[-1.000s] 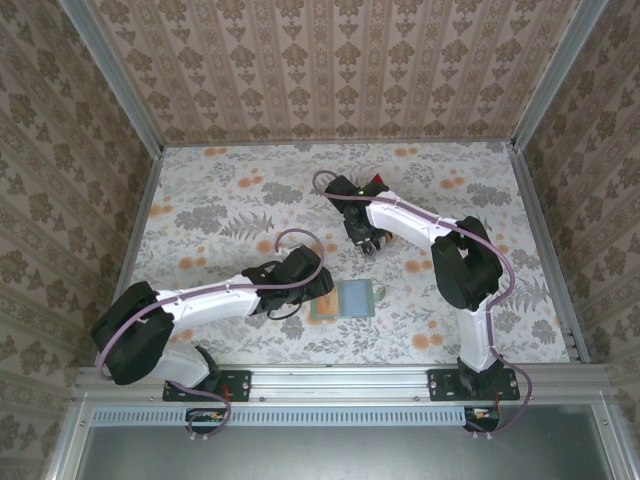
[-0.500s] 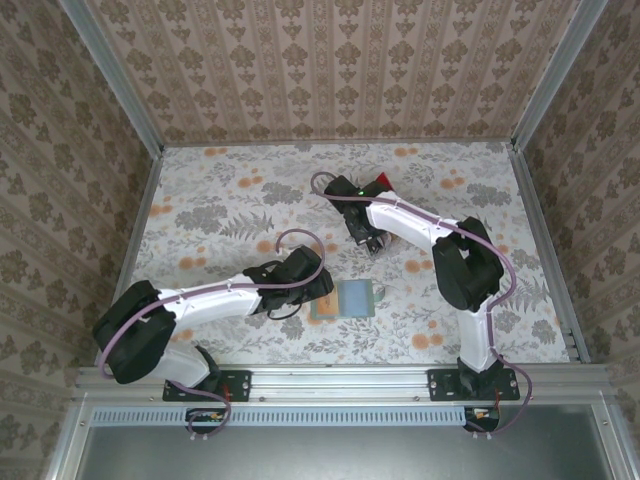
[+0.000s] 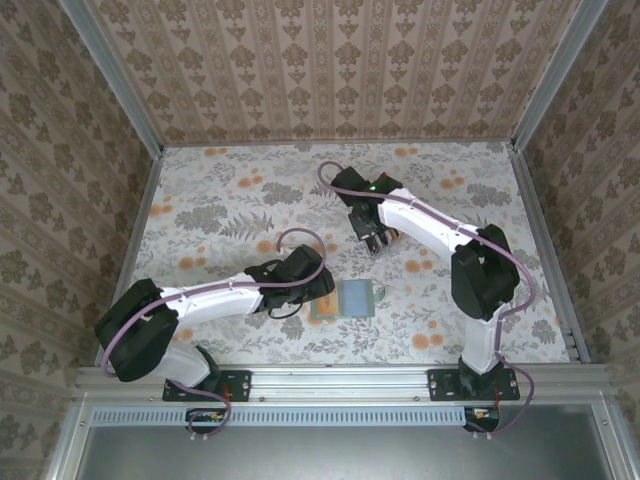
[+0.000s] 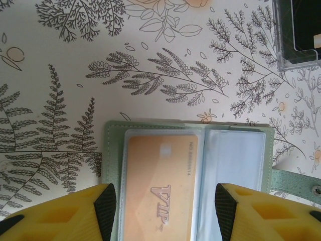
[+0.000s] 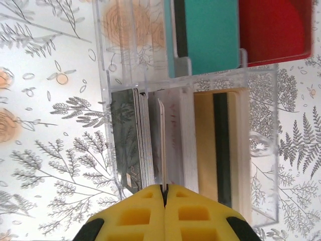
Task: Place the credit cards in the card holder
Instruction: Pick up several credit cards from the storage box.
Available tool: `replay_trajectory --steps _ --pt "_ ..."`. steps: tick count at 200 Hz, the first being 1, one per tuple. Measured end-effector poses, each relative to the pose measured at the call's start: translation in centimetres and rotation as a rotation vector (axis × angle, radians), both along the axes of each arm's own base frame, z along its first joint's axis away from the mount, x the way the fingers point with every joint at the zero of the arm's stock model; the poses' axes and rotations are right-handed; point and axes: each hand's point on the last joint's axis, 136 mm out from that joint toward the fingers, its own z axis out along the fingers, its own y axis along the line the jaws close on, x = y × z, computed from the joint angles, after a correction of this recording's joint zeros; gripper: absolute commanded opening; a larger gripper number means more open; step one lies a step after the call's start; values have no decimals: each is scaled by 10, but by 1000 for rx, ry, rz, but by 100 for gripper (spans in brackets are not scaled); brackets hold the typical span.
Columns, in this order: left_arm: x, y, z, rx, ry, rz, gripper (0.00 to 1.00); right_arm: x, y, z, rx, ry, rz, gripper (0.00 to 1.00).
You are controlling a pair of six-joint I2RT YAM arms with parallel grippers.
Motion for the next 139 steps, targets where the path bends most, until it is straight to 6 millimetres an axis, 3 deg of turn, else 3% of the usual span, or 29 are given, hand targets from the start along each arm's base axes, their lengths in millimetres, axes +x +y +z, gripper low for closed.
replay_trajectory --steps 20,44,59,81,112,139 --pt "0 0 0 -3 3 -1 58 1 -8 11 40 -12 -22 3" --pt "0 -1 1 -10 7 -3 58 0 -11 10 87 9 -39 3" --pt "2 -1 2 -17 7 -3 59 -8 -11 9 143 38 -48 3" --pt "7 -6 11 -65 -4 -3 62 -24 -5 26 309 51 -59 3" --pt "22 -9 48 -234 -83 18 76 -51 6 67 687 34 -83 2" --pt "34 -11 88 -387 -158 27 84 -65 20 82 954 64 -97 2"
